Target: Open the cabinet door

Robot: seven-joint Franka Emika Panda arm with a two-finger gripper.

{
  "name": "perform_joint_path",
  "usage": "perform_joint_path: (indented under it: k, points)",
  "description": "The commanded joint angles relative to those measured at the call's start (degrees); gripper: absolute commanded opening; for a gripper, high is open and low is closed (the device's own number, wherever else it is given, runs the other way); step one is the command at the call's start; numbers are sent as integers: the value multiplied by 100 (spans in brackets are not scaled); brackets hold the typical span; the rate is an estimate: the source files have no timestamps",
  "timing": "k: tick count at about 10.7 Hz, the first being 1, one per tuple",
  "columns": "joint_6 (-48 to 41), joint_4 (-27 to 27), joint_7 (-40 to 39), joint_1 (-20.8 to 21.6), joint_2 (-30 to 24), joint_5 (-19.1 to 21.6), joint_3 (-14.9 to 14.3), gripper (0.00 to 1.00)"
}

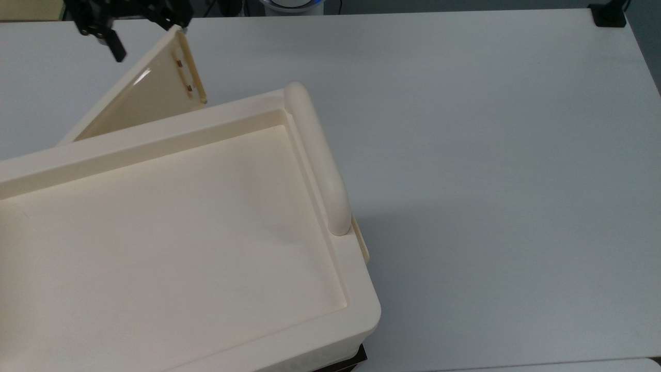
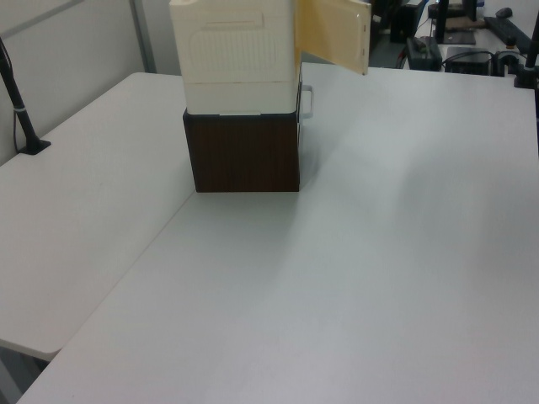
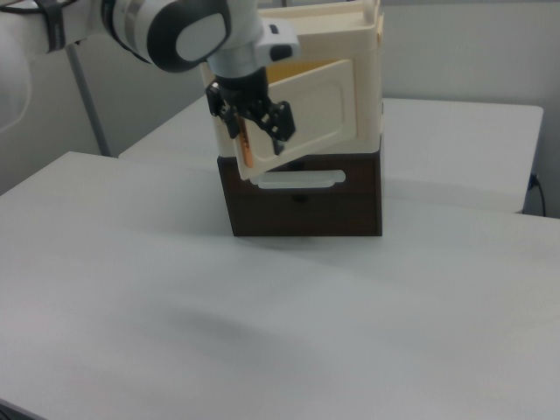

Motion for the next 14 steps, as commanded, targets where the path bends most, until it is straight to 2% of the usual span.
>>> perform_joint_path:
  k: [1, 3, 5, 8, 10, 13, 14]
  points:
    - [14, -148, -344, -535, -172, -2, -47, 100]
    - [49, -121, -608, -826, -181, -11, -160, 100]
    - [119, -113, -715, -862, -164, -45, -328, 100]
    - [120, 53, -654, -923, -207, -387, -442, 100]
    - [-282, 89, -644, -924, -513, -651, -486, 100]
    - [-1038, 90, -470, -705, -971, -635, -434, 100]
    - [-1336, 90, -77, -330, -1068, -643, -442, 100]
